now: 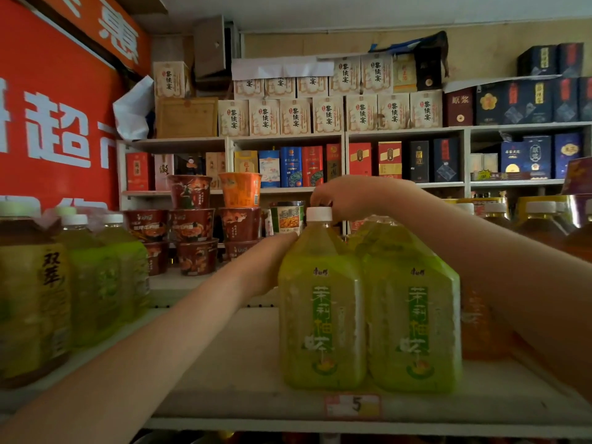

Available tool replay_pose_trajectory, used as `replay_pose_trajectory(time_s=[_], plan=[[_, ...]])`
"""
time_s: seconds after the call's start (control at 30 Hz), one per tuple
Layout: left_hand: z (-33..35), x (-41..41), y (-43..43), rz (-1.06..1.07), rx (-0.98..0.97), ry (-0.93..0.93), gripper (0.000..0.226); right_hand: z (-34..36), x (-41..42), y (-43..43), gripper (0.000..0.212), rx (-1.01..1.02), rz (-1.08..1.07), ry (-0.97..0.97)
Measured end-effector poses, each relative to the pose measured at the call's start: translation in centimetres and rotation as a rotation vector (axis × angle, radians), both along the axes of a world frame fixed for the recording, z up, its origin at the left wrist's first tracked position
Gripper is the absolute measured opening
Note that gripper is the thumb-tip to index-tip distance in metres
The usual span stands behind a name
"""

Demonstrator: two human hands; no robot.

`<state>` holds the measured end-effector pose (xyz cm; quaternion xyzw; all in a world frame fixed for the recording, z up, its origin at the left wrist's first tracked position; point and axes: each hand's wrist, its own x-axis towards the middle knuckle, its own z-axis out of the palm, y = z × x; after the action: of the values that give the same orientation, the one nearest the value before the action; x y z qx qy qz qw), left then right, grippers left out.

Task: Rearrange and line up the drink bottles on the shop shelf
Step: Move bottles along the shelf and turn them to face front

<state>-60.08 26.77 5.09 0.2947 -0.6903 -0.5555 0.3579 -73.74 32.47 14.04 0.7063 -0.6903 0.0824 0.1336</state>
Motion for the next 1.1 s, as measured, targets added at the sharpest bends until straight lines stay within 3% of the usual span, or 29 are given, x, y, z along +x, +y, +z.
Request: replay_pose_trajectory(time_s=[0.13, 0.3, 0.4, 0.53, 0.67, 0.9, 1.1], plan=[[0.1, 0.6, 1.1, 0.092, 0.089, 0.078, 0.035, -0.9, 1.1, 3.0, 0.031, -0.469, 0.117, -0.322], [-2.4, 3.5, 4.4, 0.174, -0.108, 0.127, 0.018, -7.0, 4.8, 6.3, 0.036, -0.789, 0.219, -0.378], [-4.7, 6.7, 4.8, 0.228, -0.192, 0.181, 0.022, -10.4, 8.1, 7.0, 0.036, -0.886, 0.326, -0.366], [-6.9, 11.2, 4.8, 0.308, -0.270, 0.144, 0.019, -14.1, 12.2, 5.4, 0.035, -0.839, 0.400, -0.442], [-9.3, 13.7, 5.8, 0.454, -0.308, 0.134, 0.035, -18.0, 15.0, 4.0, 0.034, -0.699, 0.453, -0.538], [-13.9, 16.0, 8.7, 0.704, -0.391, 0.053, 0.030, -23.1, 17.4, 3.7, 0.030, -0.526, 0.554, -0.703], [-16.6, 16.0, 9.9, 0.862, -0.382, -0.005, 0.035, -24.0, 18.0, 3.6, 0.029, -0.560, 0.621, -0.711]])
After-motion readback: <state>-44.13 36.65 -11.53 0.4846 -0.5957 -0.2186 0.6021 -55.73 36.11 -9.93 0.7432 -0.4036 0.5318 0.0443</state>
